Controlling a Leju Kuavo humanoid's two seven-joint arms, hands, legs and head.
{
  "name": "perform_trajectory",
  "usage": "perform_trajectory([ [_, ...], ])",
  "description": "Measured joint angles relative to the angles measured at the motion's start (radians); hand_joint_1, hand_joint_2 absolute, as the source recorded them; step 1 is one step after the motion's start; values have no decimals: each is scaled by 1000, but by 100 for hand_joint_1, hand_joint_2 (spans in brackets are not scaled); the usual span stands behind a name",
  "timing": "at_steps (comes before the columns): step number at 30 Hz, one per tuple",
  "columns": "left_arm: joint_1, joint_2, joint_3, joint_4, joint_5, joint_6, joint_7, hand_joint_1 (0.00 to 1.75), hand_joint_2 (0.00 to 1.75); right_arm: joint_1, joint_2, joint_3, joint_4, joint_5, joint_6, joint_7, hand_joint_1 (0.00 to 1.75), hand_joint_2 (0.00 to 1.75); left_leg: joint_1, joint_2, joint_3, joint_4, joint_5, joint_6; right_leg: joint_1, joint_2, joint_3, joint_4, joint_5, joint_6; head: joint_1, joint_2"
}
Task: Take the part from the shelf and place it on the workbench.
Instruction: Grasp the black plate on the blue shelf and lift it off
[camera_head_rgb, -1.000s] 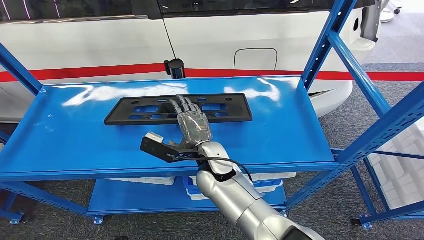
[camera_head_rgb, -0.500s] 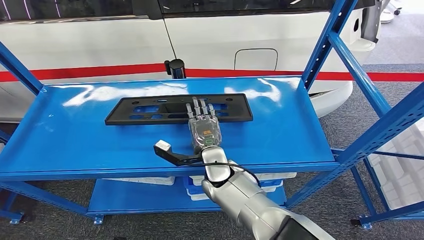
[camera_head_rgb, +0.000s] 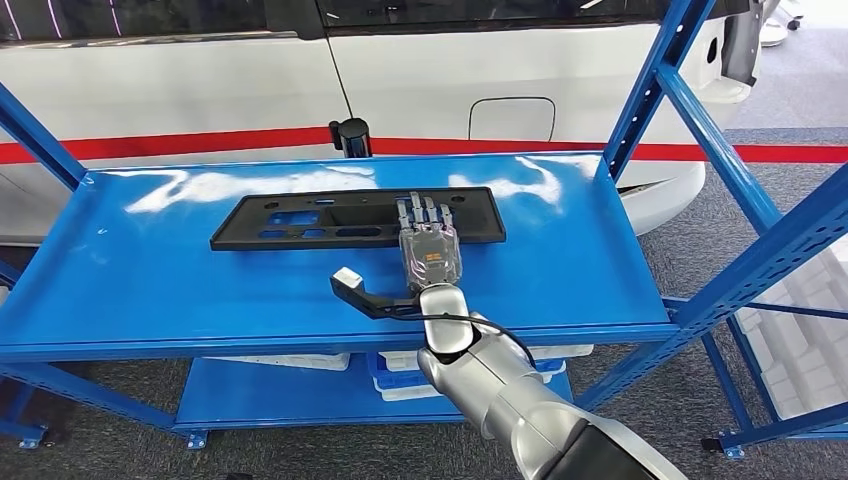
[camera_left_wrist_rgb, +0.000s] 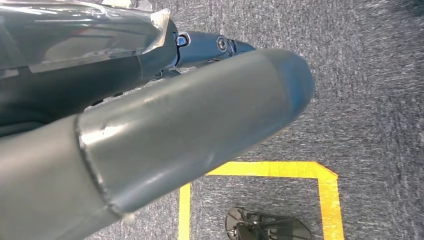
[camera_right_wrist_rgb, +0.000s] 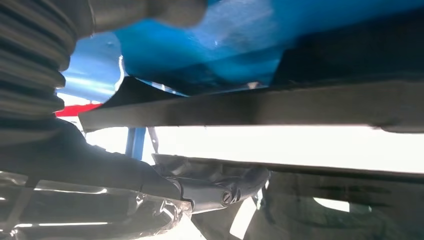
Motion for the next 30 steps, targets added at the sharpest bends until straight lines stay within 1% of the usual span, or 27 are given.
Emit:
perform_trajectory([
  [12,0,0,0,0,1,0,-3,0,0,-18,-2,-20,12,3,2,-1,175,175,0,0,1,0,0,0,0,0,1,0,0,0,0,0],
  [18,0,0,7,0,0,3,-1,0,0,-18,-3,-37,12,24,-18,-4,175,175,0,0,2,0,0,0,0,0,2,0,0,0,0,0],
  [23,0,0,18,0,-7,10,-6,0,0,-6,-2,-78,11,81,-47,-15,175,175,0,0,2,0,0,0,0,0,2,0,0,0,0,0],
  [25,1,0,21,0,-13,21,-30,0,0,3,-2,-111,6,114,-66,-29,175,175,0,0,2,0,0,0,0,0,2,0,0,0,0,0],
  [27,1,0,22,0,-24,43,-78,0,0,14,-2,-149,-6,142,-93,-47,175,175,0,0,2,0,0,0,0,0,2,0,0,0,0,0],
  [30,1,-2,24,0,-23,87,-155,0,0,41,-3,-227,-58,177,-133,-105,175,175,0,0,1,0,0,0,0,0,2,0,0,0,0,0],
])
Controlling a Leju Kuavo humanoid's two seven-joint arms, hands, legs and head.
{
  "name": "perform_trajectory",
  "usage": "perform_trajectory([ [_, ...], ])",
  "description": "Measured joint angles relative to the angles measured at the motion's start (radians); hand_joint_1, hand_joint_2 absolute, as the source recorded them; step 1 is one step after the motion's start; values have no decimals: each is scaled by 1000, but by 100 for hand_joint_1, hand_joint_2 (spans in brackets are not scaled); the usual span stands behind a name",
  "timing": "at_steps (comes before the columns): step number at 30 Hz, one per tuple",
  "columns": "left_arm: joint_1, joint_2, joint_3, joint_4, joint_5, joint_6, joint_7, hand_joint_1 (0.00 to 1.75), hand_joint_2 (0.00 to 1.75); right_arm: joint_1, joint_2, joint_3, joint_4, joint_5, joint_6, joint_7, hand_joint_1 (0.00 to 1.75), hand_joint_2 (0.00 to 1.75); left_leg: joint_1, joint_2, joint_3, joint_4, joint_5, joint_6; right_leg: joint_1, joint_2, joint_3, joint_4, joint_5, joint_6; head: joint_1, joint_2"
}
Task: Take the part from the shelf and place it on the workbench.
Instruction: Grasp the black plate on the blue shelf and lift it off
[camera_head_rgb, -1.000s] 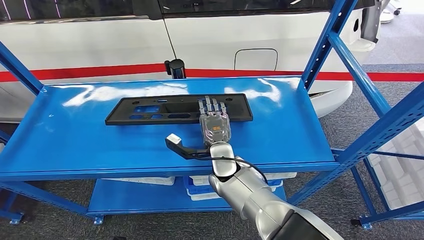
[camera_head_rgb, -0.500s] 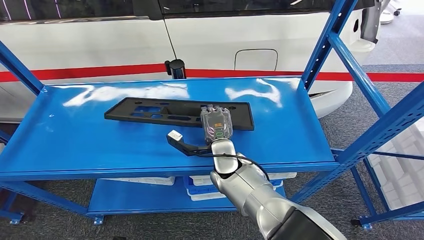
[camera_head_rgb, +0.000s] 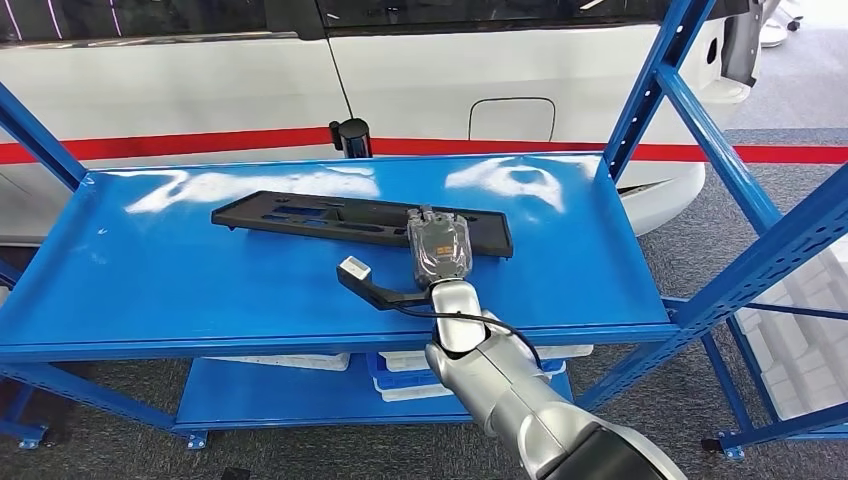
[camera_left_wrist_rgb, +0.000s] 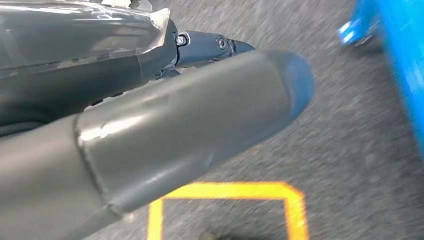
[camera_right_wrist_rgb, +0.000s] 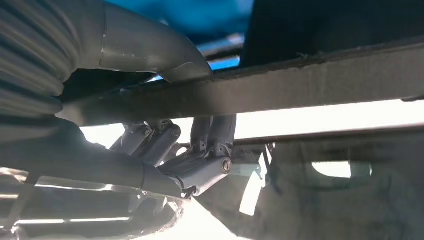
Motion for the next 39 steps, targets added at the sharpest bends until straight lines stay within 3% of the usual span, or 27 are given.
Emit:
perform_trajectory([
  [4,0,-4,25,0,47,8,-31,0,0,76,-1,-145,-175,19,-10,-142,175,175,0,0,0,0,0,0,0,0,0,0,0,0,0,0],
  [10,0,-4,69,0,79,-69,-46,0,0,220,-5,-339,-564,-7,30,-316,175,175,0,-2,-1,0,0,0,0,-2,-1,0,0,0,0,0],
  [14,0,-3,88,0,93,-88,-68,0,175,289,-18,-407,-784,-45,55,-361,175,175,-1,-1,-1,0,-1,1,0,-1,-1,-1,0,0,0,0],
  [21,-1,-5,112,0,111,-111,-71,0,175,364,-52,-480,-1060,-158,59,-417,175,175,-1,0,-1,0,-2,2,0,-1,-1,-1,0,0,0,0],
  [30,-3,-7,126,0,97,-140,-41,0,175,401,-97,-516,-1171,-273,78,-448,175,175,-1,0,-1,0,-2,2,0,0,-1,-1,0,0,0,0],
  [39,-4,-9,130,0,114,-170,-46,0,175,410,-141,-539,-1210,-682,257,-556,175,175,-1,0,-1,0,-2,2,-1,0,-1,-1,0,0,0,0],
])
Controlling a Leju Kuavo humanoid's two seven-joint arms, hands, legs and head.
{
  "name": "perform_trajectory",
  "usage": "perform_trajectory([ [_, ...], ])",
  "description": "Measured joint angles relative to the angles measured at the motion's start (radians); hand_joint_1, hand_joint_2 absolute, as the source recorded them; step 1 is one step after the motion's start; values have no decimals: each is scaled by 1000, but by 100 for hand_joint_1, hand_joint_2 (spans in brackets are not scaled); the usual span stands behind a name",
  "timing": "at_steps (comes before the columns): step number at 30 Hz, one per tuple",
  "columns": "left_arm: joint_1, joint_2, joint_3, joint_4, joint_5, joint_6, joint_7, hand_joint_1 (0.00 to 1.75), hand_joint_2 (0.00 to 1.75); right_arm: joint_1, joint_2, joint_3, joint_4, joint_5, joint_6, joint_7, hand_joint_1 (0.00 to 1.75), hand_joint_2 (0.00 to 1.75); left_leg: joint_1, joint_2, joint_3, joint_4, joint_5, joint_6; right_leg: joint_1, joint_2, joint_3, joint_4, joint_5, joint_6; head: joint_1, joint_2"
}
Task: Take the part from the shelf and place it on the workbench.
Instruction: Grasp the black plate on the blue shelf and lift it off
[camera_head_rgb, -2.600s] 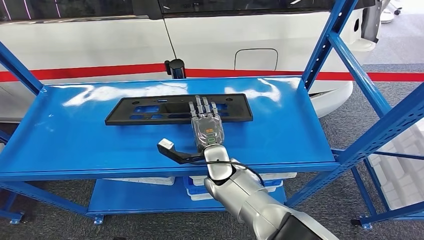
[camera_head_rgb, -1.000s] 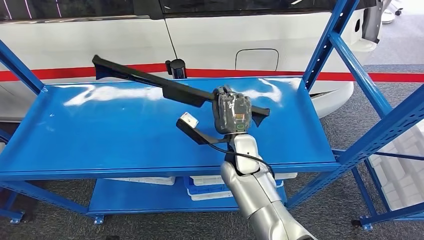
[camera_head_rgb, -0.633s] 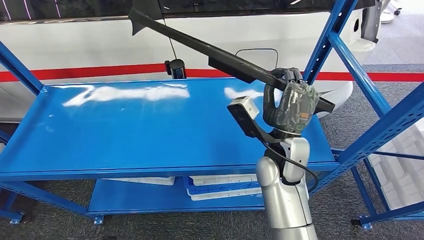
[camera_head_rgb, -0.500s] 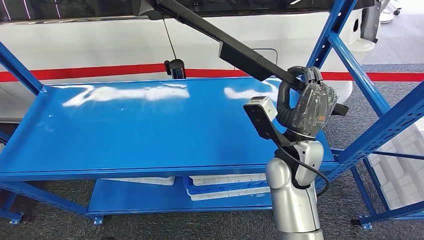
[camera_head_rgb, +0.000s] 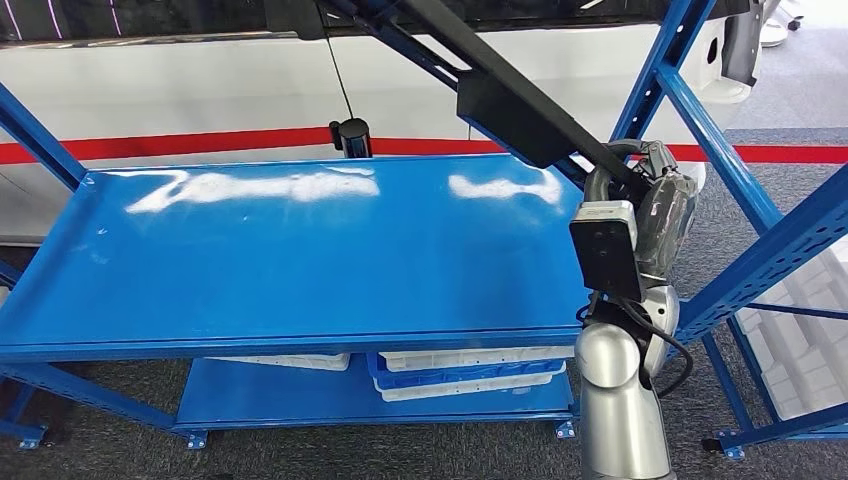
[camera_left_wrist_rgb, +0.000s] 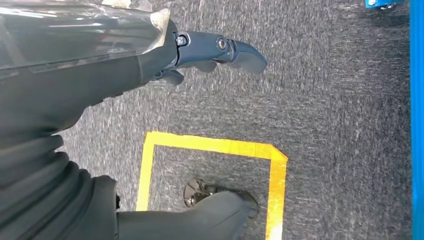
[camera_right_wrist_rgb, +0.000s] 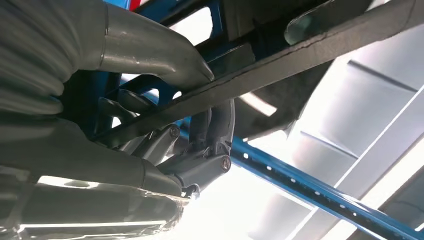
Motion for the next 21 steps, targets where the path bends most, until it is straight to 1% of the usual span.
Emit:
perform_trajectory([
  [13,0,0,3,0,5,-1,0,0,175,0,-4,-2,-3,-29,14,-9,175,175,0,0,0,0,0,0,0,0,0,0,0,0,0,0],
  [14,0,0,5,0,6,-1,3,0,175,0,-6,-3,-5,-45,22,-14,175,175,0,0,0,1,-1,1,-1,0,0,0,0,0,0,0],
  [16,-1,1,12,0,6,5,17,0,175,0,-16,-9,-14,-131,60,-39,175,175,-1,0,-2,6,-4,6,-3,0,0,-1,0,1,0,0],
  [17,-1,2,15,0,6,8,25,0,175,1,-25,-15,-24,-194,81,-59,175,175,-2,0,-5,11,-5,12,-4,0,1,-2,3,4,0,0],
  [18,-2,1,18,0,5,11,31,0,175,3,-38,-24,-39,-263,100,-82,175,175,0,2,-4,8,1,23,-2,-1,-8,16,-9,5,0,0],
  [19,-3,1,18,0,2,11,32,0,175,12,-55,-34,-54,-315,109,-100,175,175,1,4,-5,3,8,32,0,-1,-39,95,-44,6,2,0],
  [20,-4,0,19,0,-1,11,33,0,175,25,-76,-43,-76,-365,117,-121,175,175,2,5,-9,4,13,36,1,-2,-24,100,-57,13,3,0],
  [21,-5,-1,19,0,-3,11,33,0,175,37,-93,-48,-94,-394,123,-136,175,175,3,6,-11,4,18,36,4,-2,-11,106,-70,16,4,0],
])
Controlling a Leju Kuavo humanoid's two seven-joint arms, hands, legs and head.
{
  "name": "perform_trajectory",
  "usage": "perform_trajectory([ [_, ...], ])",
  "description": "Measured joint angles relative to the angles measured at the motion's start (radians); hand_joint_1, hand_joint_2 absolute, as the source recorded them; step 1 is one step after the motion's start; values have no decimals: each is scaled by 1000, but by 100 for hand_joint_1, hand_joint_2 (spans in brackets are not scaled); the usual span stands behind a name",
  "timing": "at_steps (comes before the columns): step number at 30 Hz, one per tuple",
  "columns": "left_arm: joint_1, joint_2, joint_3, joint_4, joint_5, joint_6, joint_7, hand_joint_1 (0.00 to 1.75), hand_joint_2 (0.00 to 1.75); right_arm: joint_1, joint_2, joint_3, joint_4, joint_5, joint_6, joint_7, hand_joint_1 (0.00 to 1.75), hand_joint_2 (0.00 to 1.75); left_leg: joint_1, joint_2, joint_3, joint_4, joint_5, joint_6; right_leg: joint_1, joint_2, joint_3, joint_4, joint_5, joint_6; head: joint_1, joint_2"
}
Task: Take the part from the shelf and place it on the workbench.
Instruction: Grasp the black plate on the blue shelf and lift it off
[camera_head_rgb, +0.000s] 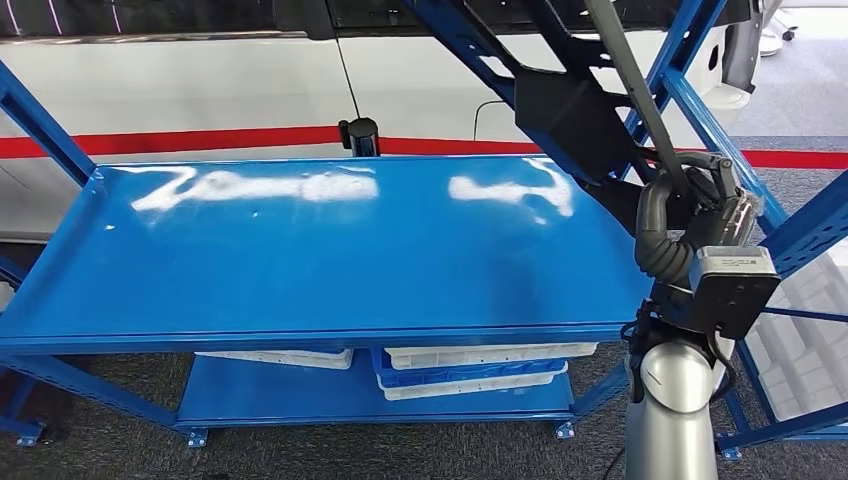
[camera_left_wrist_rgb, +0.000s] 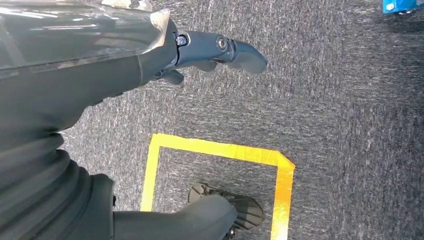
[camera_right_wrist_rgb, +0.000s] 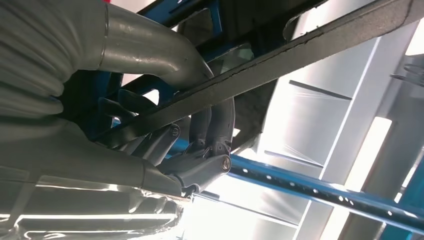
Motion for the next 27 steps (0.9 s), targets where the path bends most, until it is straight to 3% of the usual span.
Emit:
perform_trajectory([
  [1,0,0,0,0,-2,0,0,0,175,12,-12,-2,-13,-13,3,-8,175,175,-2,-1,-5,10,-2,-7,-1,1,20,-14,0,3,0,0],
  [2,-1,0,0,0,-2,1,0,0,175,17,-18,-1,-23,-13,5,-12,175,175,-3,-2,-11,18,-4,-15,-2,2,63,-88,23,7,-1,0],
  [5,-1,1,0,0,-1,1,0,0,175,19,-20,3,-29,-14,10,-13,175,175,2,-3,-26,44,-22,-26,-9,2,51,-89,27,-8,-6,0],
  [7,-1,1,1,0,1,3,0,0,175,18,-21,7,-32,-24,21,-13,175,175,7,-1,-62,131,-87,-37,-10,0,42,-90,35,-23,-8,0],
  [9,-1,0,1,0,5,7,0,0,175,19,-21,12,-32,-37,30,-14,175,175,9,-1,-114,262,-158,-44,-6,-3,31,-90,42,-35,-9,0],
  [10,-1,0,1,0,7,9,1,0,175,19,-21,14,-32,-41,33,-14,175,175,10,-1,-127,302,-171,-45,-5,-4,25,-90,46,-38,-9,0],
  [11,-1,1,2,0,8,12,2,0,175,19,-21,15,-32,-44,35,-15,175,175,10,-1,-123,306,-164,-44,-4,-4,20,-90,50,-39,-9,0],
  [12,-1,1,2,0,9,14,3,0,175,19,-21,17,-32,-48,36,-15,175,175,10,-1,-99,272,-140,-41,-3,-5,16,-89,54,-39,-9,0],
  [14,-2,1,4,0,10,19,6,0,175,18,-21,19,-33,-58,41,-16,175,175,9,-1,-11,131,-84,-32,-2,-5,11,-89,62,-34,-9,0],
  [16,-4,1,9,0,11,24,9,0,175,17,-20,21,-34,-75,48,-16,175,175,4,-2,44,35,-59,-26,0,-5,9,-90,71,-23,-8,0],
  [19,-4,1,17,0,14,34,12,0,175,15,-18,23,-34,-96,55,-17,175,175,-1,-1,40,17,-45,-14,1,-6,3,-92,85,-1,-10,0],
  [20,-5,1,19,0,15,37,14,0,175,15,-17,23,-34,-100,55,-19,175,175,0,0,35,12,-34,-7,2,-6,-5,-84,77,1,-10,0],
  [22,-6,2,21,0,15,39,15,0,175,14,-17,23,-34,-105,55,-22,175,175,3,4,19,3,-12,7,6,-6,-38,-13,21,-7,-6,0],
  [24,-6,4,23,0,14,41,15,0,175,17,-18,23,-34,-107,55,-24,175,175,-1,5,-5,4,6,13,7,-6,-80,117,-57,-18,-2,0],
  [25,-6,4,24,0,12,41,15,0,175,20,-18,23,-34,-108,55,-24,175,175,-2,5,-18,4,14,14,8,-6,-90,170,-79,-16,-2,0],
  [26,-6,4,25,0,11,41,15,0,175,23,-18,22,-34,-108,55,-25,175,175,-3,5,-29,5,23,14,8,-6,-85,192,-84,-11,-2,0],
  [27,-6,4,25,0,10,41,15,0,175,25,-18,22,-34,-108,55,-25,175,175,-4,5,-40,6,30,12,8,-6,-59,173,-73,-4,-2,0],
])
